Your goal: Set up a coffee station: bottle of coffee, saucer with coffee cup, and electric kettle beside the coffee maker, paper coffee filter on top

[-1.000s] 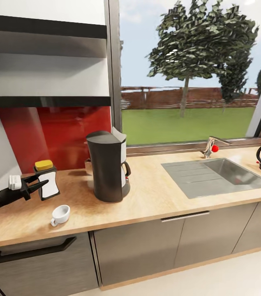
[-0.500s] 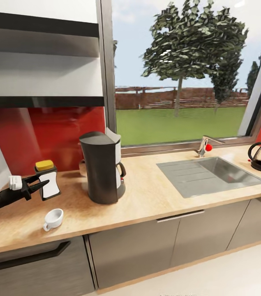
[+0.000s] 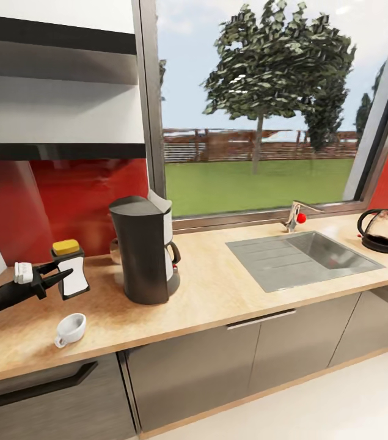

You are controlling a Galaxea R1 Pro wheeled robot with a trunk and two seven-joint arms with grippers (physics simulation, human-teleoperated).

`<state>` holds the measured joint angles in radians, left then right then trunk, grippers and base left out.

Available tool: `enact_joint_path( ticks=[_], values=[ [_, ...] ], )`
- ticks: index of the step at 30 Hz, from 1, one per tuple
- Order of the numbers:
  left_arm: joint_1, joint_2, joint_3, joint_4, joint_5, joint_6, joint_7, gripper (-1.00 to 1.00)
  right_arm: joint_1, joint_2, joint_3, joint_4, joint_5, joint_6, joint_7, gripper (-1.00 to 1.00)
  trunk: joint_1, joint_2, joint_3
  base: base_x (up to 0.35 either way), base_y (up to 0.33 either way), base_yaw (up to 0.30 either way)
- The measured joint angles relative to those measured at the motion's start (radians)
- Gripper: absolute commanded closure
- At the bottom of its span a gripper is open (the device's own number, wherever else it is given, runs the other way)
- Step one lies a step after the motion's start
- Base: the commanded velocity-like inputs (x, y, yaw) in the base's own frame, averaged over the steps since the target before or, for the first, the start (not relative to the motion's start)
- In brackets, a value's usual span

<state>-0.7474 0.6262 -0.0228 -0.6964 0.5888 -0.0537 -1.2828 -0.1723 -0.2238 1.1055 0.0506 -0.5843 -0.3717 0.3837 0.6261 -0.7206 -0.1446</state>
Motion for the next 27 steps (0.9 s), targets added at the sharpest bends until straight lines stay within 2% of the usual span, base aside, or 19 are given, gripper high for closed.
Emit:
enact_joint_path(
  ticks=[16, 27],
  values=[
    [0.000, -0.007, -0.001, 0.002, -0.001, -0.001, 0.000, 1.00, 0.000, 0.001, 0.001, 0.000, 0.000, -0.001, 0.000, -1.00, 0.000, 0.000, 0.000, 0.062, 0.030, -0.004],
    [0.000, -0.007, 0.000, 0.002, -0.001, -0.001, 0.001, 1.00, 0.000, 0.000, 0.001, 0.000, 0.001, -0.001, 0.000, -1.00, 0.000, 0.000, 0.000, 0.001, 0.000, -0.093]
  ],
)
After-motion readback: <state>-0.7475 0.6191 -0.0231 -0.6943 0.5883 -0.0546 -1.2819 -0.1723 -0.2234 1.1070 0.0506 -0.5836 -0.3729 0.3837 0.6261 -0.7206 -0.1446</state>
